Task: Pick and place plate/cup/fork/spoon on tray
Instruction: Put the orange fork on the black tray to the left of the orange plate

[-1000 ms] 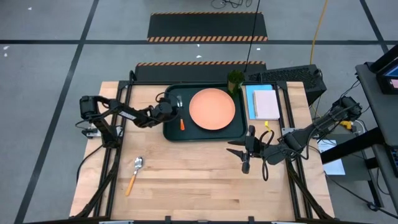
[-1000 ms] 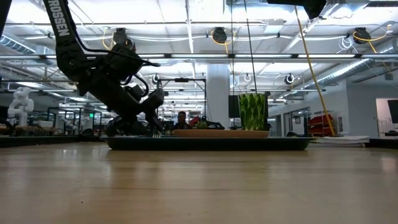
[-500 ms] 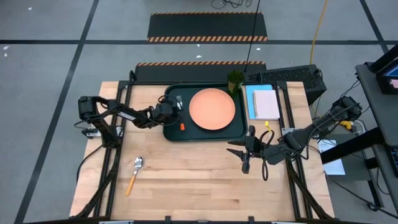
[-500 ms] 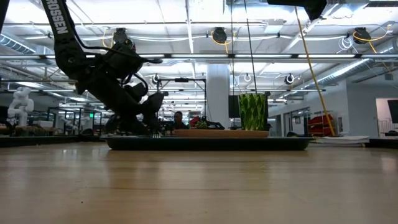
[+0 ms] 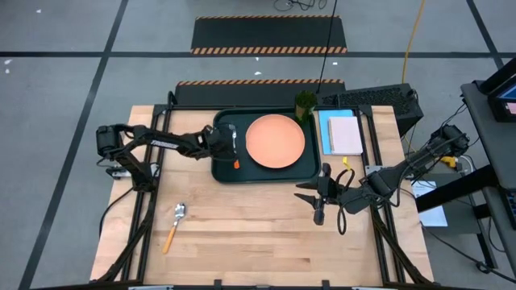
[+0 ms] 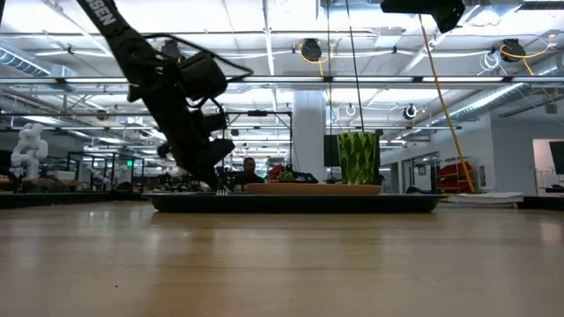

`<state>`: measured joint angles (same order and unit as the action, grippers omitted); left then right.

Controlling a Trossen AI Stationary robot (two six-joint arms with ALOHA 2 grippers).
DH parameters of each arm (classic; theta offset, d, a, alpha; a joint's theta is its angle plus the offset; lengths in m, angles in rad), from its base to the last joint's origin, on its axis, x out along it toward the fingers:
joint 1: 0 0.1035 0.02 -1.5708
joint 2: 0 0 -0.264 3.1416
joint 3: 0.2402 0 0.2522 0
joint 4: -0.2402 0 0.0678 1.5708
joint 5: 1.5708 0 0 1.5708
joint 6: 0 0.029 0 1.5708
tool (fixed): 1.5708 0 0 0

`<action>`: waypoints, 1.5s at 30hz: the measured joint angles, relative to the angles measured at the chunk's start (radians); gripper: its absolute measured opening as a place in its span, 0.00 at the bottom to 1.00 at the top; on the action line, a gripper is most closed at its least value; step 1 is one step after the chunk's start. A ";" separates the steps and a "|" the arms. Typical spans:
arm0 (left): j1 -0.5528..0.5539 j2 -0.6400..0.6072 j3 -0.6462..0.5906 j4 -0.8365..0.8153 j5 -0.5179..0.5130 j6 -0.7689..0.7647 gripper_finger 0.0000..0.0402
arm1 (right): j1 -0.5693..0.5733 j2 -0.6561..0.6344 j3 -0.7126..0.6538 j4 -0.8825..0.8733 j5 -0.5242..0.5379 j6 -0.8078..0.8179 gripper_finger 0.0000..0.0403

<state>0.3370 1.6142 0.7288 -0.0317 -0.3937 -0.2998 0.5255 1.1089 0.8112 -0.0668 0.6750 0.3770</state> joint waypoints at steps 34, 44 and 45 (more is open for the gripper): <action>0.086 0.127 0.061 0.001 0.184 0.646 0.02 | -0.002 0.000 0.000 -0.042 0.005 -0.117 0.29; 0.073 0.137 0.064 0.028 0.182 0.630 0.02 | -0.002 0.000 0.000 -0.036 0.005 -0.128 0.29; 0.069 0.136 0.067 0.020 0.181 0.630 0.02 | -0.002 0.000 0.000 -0.037 0.005 -0.128 0.29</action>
<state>0.4060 1.7499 0.7955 -0.0114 -0.2125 0.3302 0.5235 1.1091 0.8112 -0.1035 0.6803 0.2493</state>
